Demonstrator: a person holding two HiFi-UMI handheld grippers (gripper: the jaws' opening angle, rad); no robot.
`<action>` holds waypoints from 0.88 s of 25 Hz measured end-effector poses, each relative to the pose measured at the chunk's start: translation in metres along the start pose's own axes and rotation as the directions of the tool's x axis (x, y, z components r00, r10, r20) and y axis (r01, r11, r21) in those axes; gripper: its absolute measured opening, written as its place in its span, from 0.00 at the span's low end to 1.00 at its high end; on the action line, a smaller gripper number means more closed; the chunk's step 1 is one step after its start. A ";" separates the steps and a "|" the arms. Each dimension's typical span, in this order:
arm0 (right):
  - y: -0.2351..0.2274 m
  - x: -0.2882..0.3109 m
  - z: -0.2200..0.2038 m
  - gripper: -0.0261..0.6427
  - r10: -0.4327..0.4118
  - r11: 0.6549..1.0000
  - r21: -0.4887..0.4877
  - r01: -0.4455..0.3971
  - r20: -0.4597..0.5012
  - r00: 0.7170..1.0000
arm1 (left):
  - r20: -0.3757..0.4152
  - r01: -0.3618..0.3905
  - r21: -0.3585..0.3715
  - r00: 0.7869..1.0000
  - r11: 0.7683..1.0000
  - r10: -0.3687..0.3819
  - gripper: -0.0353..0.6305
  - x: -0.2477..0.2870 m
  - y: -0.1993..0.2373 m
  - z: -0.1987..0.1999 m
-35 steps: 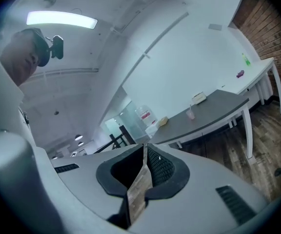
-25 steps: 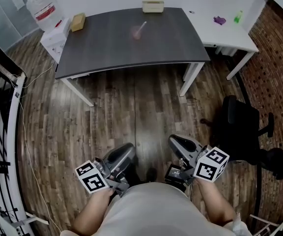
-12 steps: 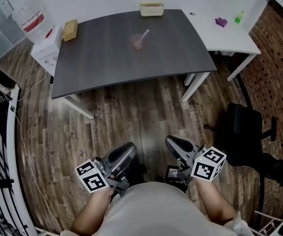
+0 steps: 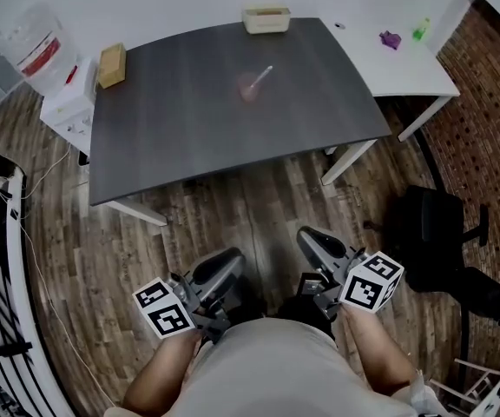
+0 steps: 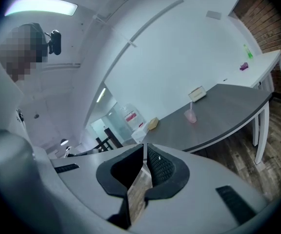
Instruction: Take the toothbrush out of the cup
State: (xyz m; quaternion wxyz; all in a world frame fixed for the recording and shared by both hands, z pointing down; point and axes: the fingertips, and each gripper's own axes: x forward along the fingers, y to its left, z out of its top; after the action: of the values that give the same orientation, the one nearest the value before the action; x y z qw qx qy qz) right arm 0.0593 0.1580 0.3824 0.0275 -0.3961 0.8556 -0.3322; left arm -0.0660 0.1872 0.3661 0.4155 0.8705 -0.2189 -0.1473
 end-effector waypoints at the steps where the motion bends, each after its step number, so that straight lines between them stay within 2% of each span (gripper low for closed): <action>1: -0.002 0.004 0.003 0.06 -0.006 1.000 0.002 0.006 0.004 1.000 | -0.004 0.002 -0.001 1.000 1.000 -0.002 0.17 0.001 0.004 0.003; 10: -0.026 0.038 0.028 0.06 -0.013 1.000 -0.004 0.013 0.004 1.000 | -0.003 -0.026 -0.018 1.000 1.000 0.026 0.17 0.017 0.034 0.026; 22: -0.104 0.085 0.079 0.06 0.062 0.998 0.001 -0.062 -0.091 0.994 | 0.097 -0.125 -0.012 0.987 0.992 0.126 0.17 0.086 0.079 0.070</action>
State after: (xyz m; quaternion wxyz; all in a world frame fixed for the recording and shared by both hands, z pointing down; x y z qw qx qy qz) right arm 0.0935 0.0073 0.4009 -0.0016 -0.3539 0.8681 -0.3482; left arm -0.0435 0.0536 0.3789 0.4155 0.8454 -0.2929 -0.1637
